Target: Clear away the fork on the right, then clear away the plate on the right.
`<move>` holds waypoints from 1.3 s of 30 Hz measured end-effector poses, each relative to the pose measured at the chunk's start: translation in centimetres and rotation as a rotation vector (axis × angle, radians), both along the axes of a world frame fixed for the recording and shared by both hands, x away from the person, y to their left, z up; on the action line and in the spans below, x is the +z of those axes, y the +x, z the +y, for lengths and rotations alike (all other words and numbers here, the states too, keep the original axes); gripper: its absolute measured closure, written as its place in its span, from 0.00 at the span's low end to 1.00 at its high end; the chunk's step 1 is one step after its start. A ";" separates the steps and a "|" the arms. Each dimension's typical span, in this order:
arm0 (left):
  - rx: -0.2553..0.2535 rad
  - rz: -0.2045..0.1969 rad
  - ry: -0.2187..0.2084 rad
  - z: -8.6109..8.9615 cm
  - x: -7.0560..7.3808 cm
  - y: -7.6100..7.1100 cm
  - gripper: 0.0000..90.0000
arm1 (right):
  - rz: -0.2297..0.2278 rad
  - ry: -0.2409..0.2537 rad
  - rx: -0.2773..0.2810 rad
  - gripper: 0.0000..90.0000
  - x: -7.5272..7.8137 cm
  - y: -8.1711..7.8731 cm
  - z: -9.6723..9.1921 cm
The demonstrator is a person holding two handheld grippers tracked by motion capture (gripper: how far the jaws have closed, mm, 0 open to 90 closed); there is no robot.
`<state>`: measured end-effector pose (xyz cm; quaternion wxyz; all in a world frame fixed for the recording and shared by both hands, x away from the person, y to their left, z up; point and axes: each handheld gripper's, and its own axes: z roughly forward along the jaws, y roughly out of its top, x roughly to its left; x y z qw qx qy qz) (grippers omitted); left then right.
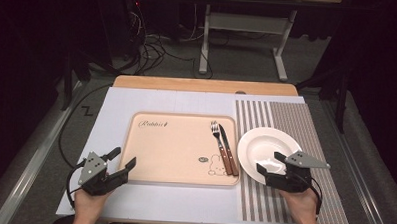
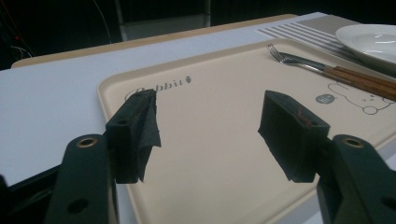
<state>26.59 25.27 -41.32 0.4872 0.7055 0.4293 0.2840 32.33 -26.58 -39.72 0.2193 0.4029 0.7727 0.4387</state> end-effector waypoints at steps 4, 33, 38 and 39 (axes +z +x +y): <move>0.006 0.010 0.000 0.1 -0.1 0.1 0.42 | -0.014 0.029 -0.031 0.25 -0.1 -0.5 -1.0; 0.000 -0.007 0.003 0.0 -0.2 0.1 0.36 | -0.035 0.111 -0.146 0.22 -1.0 -0.8 -4.6; -0.005 -0.015 0.030 -0.5 -0.2 0.2 0.35 | -0.030 0.113 -0.152 0.22 -1.2 -0.5 -4.8; -0.003 -0.019 0.032 -0.6 -0.2 0.1 0.35 | -0.030 0.116 -0.150 0.22 -1.2 -0.5 -4.8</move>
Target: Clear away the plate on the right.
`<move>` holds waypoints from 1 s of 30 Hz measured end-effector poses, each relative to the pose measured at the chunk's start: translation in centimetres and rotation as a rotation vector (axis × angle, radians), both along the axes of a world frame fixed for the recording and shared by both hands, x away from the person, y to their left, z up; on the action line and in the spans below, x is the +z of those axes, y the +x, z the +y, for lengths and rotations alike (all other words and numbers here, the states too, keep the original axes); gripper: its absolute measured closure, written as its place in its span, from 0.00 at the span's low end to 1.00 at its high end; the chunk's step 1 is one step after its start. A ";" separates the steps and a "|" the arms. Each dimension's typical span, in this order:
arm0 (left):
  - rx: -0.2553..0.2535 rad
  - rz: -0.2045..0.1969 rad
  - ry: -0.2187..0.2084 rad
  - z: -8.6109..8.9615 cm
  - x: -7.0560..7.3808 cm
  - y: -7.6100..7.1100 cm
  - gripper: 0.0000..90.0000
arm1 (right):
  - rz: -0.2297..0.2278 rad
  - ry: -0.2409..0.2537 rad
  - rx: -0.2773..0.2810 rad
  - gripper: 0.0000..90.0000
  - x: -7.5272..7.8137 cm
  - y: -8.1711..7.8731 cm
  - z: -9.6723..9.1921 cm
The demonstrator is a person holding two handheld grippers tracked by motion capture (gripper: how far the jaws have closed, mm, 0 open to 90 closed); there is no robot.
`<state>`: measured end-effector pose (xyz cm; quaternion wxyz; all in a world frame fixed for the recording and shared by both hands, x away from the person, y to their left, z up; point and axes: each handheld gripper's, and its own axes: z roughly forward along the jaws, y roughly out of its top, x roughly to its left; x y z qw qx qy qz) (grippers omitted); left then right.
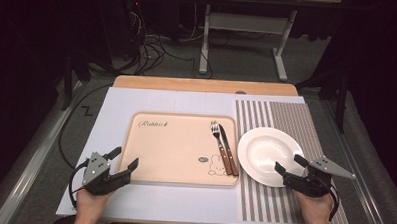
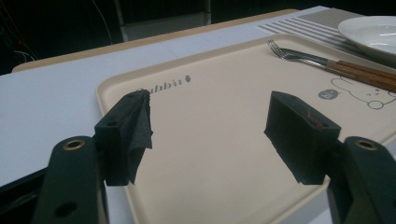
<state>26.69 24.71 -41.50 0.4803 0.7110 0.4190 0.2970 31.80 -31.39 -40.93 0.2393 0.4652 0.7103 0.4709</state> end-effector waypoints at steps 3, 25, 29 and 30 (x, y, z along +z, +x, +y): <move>0.002 -0.004 -0.003 0.0 0.0 0.0 0.35 | 0.007 0.000 -0.002 0.22 -0.1 0.1 0.0; -0.003 -0.005 -0.004 -0.1 -0.1 0.4 0.35 | 0.048 -0.014 -0.128 0.28 -0.1 1.3 -2.0; -0.003 -0.003 0.001 -0.1 -0.1 0.5 0.35 | 0.066 -0.034 -0.157 0.29 -0.2 1.6 -2.6; -0.003 -0.003 0.001 -0.1 -0.1 0.5 0.35 | 0.066 -0.034 -0.157 0.29 -0.2 1.6 -2.6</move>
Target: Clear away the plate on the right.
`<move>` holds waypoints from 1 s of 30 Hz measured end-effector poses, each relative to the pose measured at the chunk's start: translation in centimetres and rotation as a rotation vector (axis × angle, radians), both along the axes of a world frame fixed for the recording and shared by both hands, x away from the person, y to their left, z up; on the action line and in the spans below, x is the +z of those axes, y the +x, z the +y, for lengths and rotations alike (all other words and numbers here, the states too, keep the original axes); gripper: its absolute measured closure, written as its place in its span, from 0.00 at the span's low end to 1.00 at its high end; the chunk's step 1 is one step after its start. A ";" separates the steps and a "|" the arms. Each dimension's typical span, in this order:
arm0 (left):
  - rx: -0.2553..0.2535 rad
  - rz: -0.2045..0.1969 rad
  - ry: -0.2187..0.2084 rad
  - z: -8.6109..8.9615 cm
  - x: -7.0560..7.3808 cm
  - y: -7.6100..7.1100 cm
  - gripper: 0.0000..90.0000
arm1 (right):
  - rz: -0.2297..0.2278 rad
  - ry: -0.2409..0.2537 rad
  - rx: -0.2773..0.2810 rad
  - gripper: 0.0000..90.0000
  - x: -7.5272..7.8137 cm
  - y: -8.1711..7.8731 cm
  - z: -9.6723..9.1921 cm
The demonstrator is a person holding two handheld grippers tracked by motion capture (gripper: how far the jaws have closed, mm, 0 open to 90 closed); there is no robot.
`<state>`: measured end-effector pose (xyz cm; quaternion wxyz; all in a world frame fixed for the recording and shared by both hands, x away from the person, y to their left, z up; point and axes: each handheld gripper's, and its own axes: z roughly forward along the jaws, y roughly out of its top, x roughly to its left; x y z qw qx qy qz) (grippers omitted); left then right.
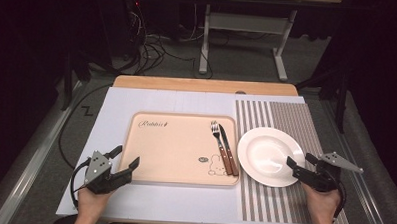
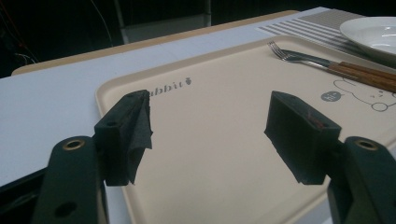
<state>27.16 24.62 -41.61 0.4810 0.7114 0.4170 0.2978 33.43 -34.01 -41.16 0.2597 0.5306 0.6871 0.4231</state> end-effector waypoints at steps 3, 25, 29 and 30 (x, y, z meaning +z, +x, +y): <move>-0.001 -0.002 0.001 -0.1 0.0 0.0 0.35 | 0.013 -0.001 -0.018 0.30 -0.2 0.3 -0.4; 0.023 -0.008 0.000 0.0 0.0 0.1 0.34 | 0.177 0.116 -0.064 0.52 -1.5 3.2 -2.1; 0.028 -0.003 -0.013 0.1 0.1 0.1 0.33 | 0.209 0.154 -0.041 0.59 -1.8 3.6 -2.2; 0.028 -0.003 -0.013 0.1 0.1 0.1 0.33 | 0.209 0.154 -0.041 0.59 -1.8 3.6 -2.2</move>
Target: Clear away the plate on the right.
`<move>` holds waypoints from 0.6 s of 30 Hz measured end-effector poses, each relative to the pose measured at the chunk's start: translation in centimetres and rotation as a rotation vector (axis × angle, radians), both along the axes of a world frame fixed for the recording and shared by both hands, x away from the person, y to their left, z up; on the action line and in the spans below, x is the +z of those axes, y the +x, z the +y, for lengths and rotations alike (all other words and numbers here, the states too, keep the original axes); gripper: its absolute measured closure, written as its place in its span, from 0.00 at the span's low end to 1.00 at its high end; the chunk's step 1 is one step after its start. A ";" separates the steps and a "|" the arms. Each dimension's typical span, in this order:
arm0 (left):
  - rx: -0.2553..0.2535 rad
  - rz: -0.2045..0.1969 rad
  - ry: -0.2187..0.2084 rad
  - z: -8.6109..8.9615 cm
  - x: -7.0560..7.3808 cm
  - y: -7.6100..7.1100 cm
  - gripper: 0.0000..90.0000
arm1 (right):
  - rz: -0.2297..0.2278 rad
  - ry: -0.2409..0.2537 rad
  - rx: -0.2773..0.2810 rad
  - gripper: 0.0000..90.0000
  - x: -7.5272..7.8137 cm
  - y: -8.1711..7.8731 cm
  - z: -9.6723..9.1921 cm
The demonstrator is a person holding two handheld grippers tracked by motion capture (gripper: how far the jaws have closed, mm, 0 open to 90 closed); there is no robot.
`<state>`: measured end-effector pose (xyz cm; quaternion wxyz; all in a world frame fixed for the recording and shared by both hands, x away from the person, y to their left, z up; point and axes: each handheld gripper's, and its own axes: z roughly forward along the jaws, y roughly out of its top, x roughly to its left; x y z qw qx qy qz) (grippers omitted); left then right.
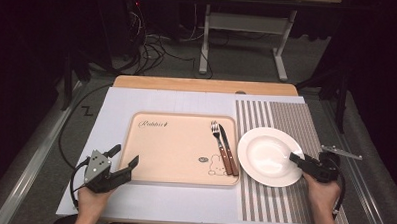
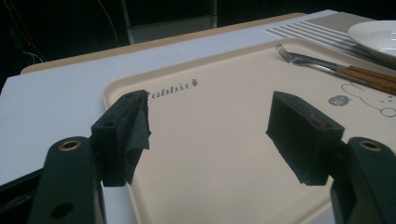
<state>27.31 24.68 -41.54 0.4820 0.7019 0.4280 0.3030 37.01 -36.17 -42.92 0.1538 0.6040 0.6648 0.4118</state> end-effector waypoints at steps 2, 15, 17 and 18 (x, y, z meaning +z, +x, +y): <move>0.002 -0.003 0.000 0.0 0.0 0.0 0.33 | 0.006 0.018 0.004 0.60 -0.1 0.2 0.0; 0.008 -0.005 0.003 0.1 0.0 0.0 0.34 | 0.104 0.142 0.007 0.72 -0.7 1.1 -0.9; 0.008 -0.004 0.003 0.1 0.0 0.0 0.34 | 0.109 0.148 0.012 0.72 -0.7 1.2 -1.0; 0.009 -0.004 0.002 0.1 0.0 0.0 0.34 | 0.118 0.157 0.013 0.72 -0.7 1.3 -1.0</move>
